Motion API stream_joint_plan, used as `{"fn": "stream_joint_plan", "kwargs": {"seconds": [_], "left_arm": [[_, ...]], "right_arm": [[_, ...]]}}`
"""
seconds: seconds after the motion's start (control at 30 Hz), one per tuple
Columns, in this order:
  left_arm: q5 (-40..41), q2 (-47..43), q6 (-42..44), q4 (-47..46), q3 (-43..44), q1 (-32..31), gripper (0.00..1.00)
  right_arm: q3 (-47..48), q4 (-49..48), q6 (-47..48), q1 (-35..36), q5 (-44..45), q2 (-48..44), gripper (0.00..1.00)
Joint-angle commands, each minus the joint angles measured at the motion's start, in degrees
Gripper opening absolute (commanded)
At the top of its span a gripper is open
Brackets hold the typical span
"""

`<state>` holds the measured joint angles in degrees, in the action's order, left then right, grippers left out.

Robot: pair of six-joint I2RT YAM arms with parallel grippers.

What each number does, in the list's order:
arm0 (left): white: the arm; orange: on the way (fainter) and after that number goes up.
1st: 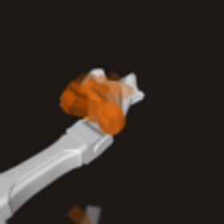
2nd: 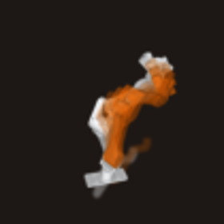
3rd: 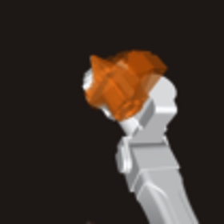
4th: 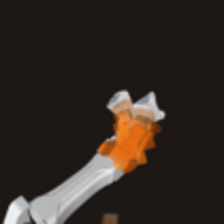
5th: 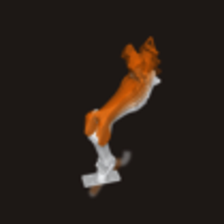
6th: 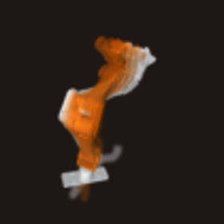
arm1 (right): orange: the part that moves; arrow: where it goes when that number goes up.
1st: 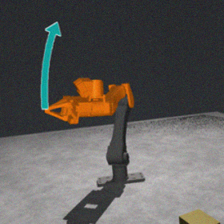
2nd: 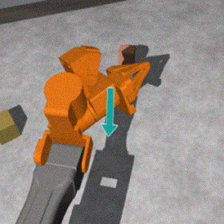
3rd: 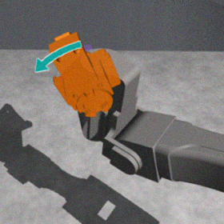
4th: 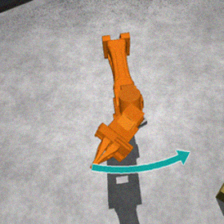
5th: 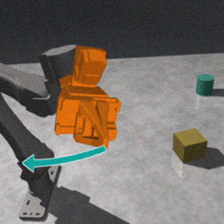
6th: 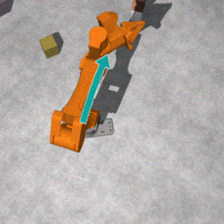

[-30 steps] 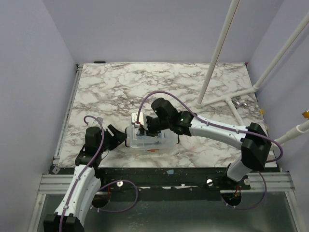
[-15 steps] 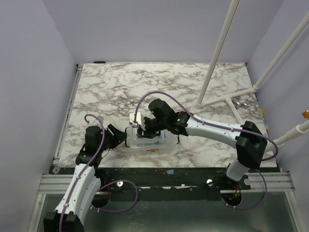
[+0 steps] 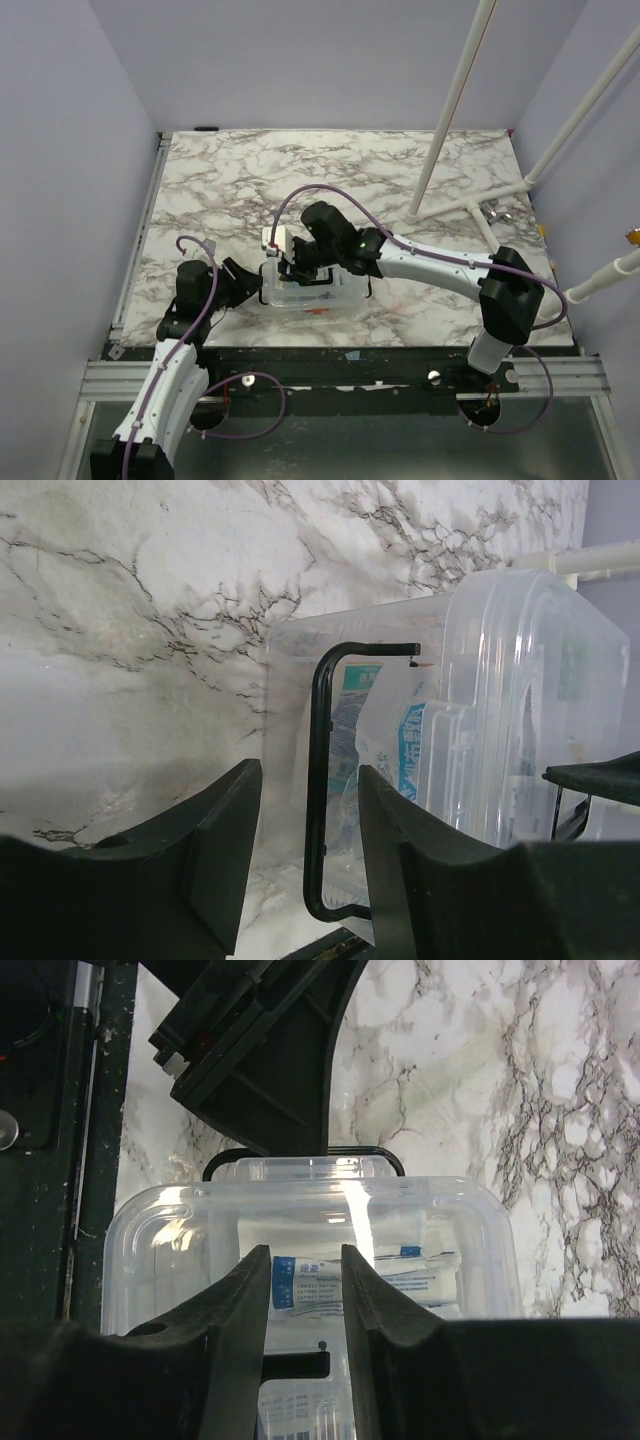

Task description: Organize the medicine kit

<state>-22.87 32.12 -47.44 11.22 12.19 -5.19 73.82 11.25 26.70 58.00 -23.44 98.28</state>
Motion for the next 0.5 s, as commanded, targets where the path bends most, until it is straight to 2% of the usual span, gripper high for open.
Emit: {"fn": "stream_joint_plan", "kwargs": {"seconds": [0.0,0.13,0.27,0.47], "left_arm": [[-1.3,-0.8,1.6,-0.6,0.3,0.5,0.44],[-1.5,-0.7,1.6,-0.8,0.3,0.5,0.39],[-2.2,-0.1,1.8,-1.4,0.5,0.5,0.26],[-2.4,-0.1,2.1,-1.3,0.5,0.6,0.16]], "right_arm": [[-0.4,5.5,-0.6,-0.2,3.7,3.7,0.37],[-0.9,5.5,-0.8,-0.3,4.0,4.2,0.37],[-1.2,5.5,-0.9,-0.2,4.6,4.4,0.37],[-1.5,5.5,-1.0,-0.2,5.2,4.7,0.37]]}}
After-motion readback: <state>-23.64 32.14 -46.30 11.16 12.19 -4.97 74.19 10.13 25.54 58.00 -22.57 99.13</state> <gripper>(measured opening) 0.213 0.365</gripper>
